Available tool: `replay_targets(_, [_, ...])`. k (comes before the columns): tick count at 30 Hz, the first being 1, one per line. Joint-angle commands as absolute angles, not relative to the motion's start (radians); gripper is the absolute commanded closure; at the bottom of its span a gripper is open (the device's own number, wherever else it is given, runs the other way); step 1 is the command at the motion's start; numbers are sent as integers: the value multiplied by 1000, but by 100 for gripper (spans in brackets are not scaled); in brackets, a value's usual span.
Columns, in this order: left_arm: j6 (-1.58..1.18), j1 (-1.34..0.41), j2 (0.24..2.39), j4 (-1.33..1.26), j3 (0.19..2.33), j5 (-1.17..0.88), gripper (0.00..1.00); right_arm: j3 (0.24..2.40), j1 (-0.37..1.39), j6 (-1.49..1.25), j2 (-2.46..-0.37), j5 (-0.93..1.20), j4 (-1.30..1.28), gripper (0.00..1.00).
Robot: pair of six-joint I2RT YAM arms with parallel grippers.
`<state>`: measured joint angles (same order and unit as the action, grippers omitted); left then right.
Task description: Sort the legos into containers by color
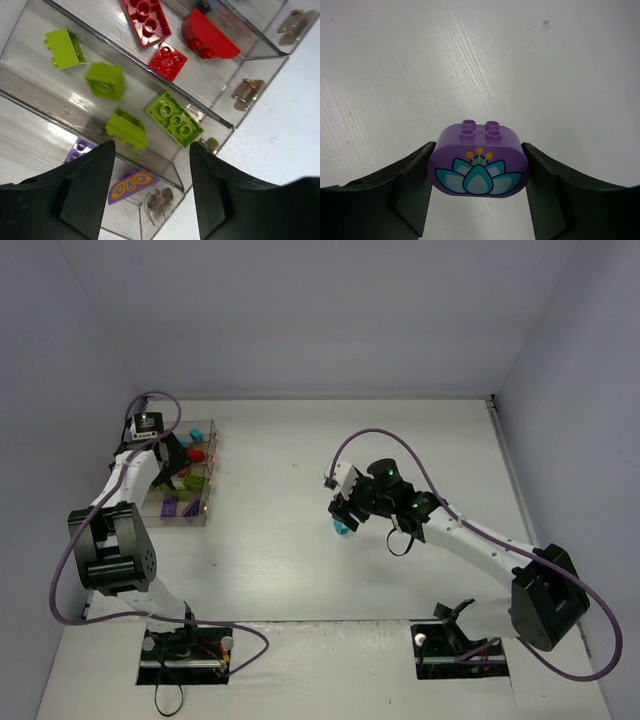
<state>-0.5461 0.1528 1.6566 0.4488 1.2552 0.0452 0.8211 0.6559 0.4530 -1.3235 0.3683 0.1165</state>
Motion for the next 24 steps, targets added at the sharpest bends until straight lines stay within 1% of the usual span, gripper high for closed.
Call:
replay_targets(1, [-528, 141, 1523, 456, 1283, -53, 45, 877, 660, 452, -1279, 431, 201, 98])
replay_targets(4, [-528, 78, 1442, 430, 1252, -185, 45, 893, 660, 459, -1276, 474, 213, 96])
replay_targets(5, [-528, 55, 1424, 419, 1250, -272, 45, 899, 660, 459, -1278, 482, 213, 96])
replay_targets(9, [-548, -118, 1362, 397, 1249, -498, 45, 923, 661, 468, -1278, 522, 215, 93])
replay_targets(11, [-567, -172, 1348, 380, 1250, -601, 45, 940, 663, 477, -1279, 535, 212, 93])
replay_targets(15, [-575, -331, 1330, 362, 1243, -673, 44, 969, 666, 477, -1285, 557, 210, 93])
replay_targets(18, [-566, -409, 1324, 333, 1226, -690, 44, 995, 675, 476, -1296, 577, 207, 92])
replay_targets(24, [-555, -477, 1341, 288, 1224, -724, 44, 1019, 681, 474, -1302, 600, 204, 91])
